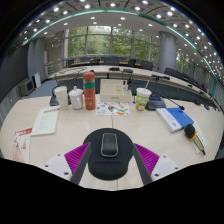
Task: Arrange mouse
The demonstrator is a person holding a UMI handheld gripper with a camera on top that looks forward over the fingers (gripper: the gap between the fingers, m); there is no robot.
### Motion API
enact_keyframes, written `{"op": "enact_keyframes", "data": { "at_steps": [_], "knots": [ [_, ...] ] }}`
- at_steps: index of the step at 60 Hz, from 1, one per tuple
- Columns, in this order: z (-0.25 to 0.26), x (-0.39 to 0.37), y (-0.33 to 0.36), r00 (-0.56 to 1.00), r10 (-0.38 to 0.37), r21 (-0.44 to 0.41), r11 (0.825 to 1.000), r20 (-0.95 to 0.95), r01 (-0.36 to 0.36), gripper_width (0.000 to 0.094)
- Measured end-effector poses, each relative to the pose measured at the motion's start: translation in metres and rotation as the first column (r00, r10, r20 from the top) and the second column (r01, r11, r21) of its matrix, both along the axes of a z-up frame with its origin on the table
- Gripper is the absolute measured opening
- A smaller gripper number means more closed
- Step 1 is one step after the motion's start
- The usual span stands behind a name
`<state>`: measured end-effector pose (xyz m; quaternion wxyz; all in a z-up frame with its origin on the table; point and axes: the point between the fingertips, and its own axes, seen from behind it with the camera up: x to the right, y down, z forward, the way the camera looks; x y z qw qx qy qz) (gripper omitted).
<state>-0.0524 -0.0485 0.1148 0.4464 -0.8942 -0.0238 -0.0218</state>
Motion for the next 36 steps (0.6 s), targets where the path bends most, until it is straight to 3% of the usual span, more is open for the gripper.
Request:
{"op": "enact_keyframes", "data": {
  "at_steps": [12,36],
  "knots": [
    [0.079,-0.003,-0.107,0.999,-0.018,0.059,0.998,-0.028,0.02,0.0853],
    [0.136,0.013,-0.283,1.0,-0.009,0.121,0.993,-0.004,0.01,0.0853]
  ]
}}
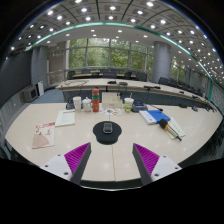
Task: Arrange mouse
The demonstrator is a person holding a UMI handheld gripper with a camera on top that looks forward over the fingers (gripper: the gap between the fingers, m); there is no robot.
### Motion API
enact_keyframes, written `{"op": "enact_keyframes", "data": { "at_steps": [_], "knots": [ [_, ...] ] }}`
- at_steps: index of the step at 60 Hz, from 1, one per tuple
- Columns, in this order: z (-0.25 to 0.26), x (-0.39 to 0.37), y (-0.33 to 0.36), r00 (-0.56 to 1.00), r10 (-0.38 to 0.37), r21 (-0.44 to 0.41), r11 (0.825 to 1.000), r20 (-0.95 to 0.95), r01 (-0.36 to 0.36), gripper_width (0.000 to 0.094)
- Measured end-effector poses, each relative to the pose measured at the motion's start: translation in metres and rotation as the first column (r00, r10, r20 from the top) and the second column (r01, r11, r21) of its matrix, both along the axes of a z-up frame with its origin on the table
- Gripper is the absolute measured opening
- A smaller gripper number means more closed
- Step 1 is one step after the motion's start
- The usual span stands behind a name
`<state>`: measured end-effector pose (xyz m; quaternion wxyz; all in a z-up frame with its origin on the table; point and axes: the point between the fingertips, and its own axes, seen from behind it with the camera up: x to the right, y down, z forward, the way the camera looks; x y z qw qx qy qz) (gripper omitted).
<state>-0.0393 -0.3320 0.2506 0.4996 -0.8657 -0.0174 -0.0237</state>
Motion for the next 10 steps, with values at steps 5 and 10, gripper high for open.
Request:
{"op": "enact_keyframes", "data": {
  "at_steps": [5,10],
  "knots": [
    [0.007,0.003,-0.014,1.0,0.002,0.006,1.0,-0.005,-0.002,0.0852],
    [0.014,0.003,-0.02,1.0,0.005,0.026,1.0,-0.019,-0.004,0.0855]
  ]
}}
